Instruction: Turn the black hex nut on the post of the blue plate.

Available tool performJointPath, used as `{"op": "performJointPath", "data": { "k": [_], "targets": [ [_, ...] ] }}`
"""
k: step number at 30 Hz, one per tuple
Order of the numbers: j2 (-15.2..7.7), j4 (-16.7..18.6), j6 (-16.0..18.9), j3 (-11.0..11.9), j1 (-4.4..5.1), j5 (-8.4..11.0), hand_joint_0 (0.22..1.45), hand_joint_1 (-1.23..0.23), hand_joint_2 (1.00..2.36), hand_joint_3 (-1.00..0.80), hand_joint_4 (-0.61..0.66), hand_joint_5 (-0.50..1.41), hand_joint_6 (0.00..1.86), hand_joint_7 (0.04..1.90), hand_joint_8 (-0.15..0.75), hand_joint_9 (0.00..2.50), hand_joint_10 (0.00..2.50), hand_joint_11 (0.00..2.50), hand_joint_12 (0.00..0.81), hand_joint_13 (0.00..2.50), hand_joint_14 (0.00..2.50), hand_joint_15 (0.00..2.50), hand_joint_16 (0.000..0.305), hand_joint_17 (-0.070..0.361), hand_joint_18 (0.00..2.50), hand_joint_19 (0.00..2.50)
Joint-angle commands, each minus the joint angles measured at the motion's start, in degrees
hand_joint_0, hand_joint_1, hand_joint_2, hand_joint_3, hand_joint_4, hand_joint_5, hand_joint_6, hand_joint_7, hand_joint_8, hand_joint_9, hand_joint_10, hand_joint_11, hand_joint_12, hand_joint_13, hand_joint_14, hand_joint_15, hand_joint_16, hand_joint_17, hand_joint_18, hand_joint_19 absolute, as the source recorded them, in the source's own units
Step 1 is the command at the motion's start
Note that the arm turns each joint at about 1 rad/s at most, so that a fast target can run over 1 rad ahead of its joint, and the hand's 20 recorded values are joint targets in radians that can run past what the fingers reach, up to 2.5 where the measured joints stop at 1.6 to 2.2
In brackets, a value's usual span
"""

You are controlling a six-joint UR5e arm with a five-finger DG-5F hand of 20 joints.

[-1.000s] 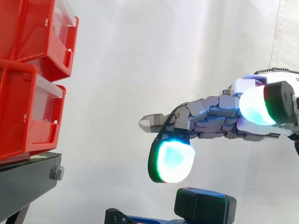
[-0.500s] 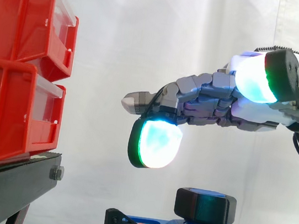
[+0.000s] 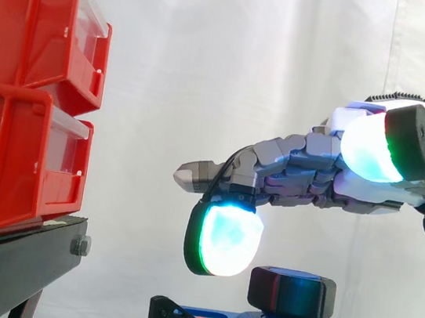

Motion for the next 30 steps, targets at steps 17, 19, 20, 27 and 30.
{"op": "performJointPath", "data": {
  "k": [17,19,20,27,30],
  "targets": [
    [-0.1,-0.2,0.0,-0.6,-0.52,1.50,0.45,-0.13,1.00,-0.50,0.34,-0.21,0.50,0.96,0.297,0.09,0.00,0.00,0.387,0.00,0.00,0.03,0.056,0.125,0.00,0.28],
    [-0.1,-0.2,-0.1,-0.6,-0.61,1.67,0.45,-0.13,1.00,-0.50,0.33,-0.21,0.50,0.97,0.297,0.09,0.00,0.00,0.386,0.00,0.00,0.02,0.056,0.125,0.00,0.29],
    [-0.1,-0.2,-0.1,-0.6,-0.61,1.67,0.45,-0.13,1.00,-0.50,0.34,-0.20,0.50,0.96,0.297,0.09,0.00,0.00,0.386,0.00,0.00,0.02,0.056,0.125,0.00,0.29],
    [-0.1,0.2,-0.2,-0.6,-0.61,1.67,0.45,-0.13,1.00,-0.50,0.34,-0.21,0.50,0.96,0.296,0.09,0.00,0.00,0.386,0.00,0.00,0.02,0.056,0.125,0.00,0.29],
    [-0.1,0.5,-0.3,-0.6,-0.52,1.67,0.45,-0.13,1.00,-0.50,0.34,-0.21,0.50,0.96,0.296,0.09,0.00,0.00,0.386,0.00,0.00,0.02,0.056,0.125,0.00,0.29]
  ]
}}
